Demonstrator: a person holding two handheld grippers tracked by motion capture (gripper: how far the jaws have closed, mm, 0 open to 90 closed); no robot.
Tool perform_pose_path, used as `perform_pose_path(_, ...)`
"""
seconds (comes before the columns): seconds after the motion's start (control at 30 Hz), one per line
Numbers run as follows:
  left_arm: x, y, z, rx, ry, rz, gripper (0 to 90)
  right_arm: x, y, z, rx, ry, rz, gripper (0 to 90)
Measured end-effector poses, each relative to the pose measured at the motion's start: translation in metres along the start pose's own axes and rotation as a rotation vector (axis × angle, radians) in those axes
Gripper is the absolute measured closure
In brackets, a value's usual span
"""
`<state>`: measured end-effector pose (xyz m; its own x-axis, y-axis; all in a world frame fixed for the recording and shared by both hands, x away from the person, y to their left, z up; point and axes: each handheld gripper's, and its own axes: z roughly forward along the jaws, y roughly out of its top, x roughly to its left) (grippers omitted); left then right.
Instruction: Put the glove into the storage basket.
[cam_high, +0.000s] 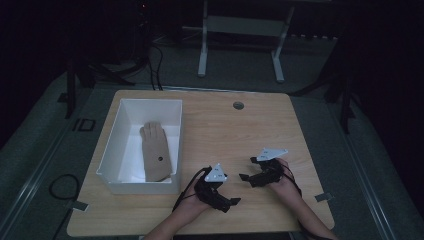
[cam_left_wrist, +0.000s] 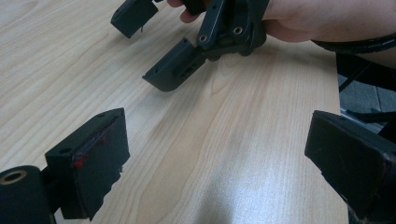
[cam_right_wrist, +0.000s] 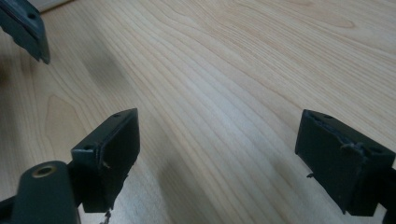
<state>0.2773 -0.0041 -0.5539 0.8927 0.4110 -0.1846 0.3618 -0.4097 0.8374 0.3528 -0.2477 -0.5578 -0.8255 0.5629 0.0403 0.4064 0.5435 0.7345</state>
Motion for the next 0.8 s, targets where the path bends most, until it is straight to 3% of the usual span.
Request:
perform_pose_path(0.17,-0.001,-0.008,0.004,-0.021,-0.01,0.004,6.7,-0.003,-0.011,-0.007,-0.046,0.007,0.035,13.9)
perform_pose_path(0.43,-0.004,-0.011,0.005,-0.032,-0.018,0.025,6.7,-0.005,-0.026,-0.022,-0.058,-0.009,0.057,13.9)
perform_pose_path(0.67,-0.008,-0.015,0.005,-0.045,-0.037,0.053,7.6,-0.008,-0.036,-0.033,-0.059,-0.036,0.049,13.9)
perform_pose_path(0.8,-0.008,-0.016,0.005,-0.04,-0.039,0.058,7.6,-0.012,-0.041,-0.039,-0.075,-0.043,0.076,13.9)
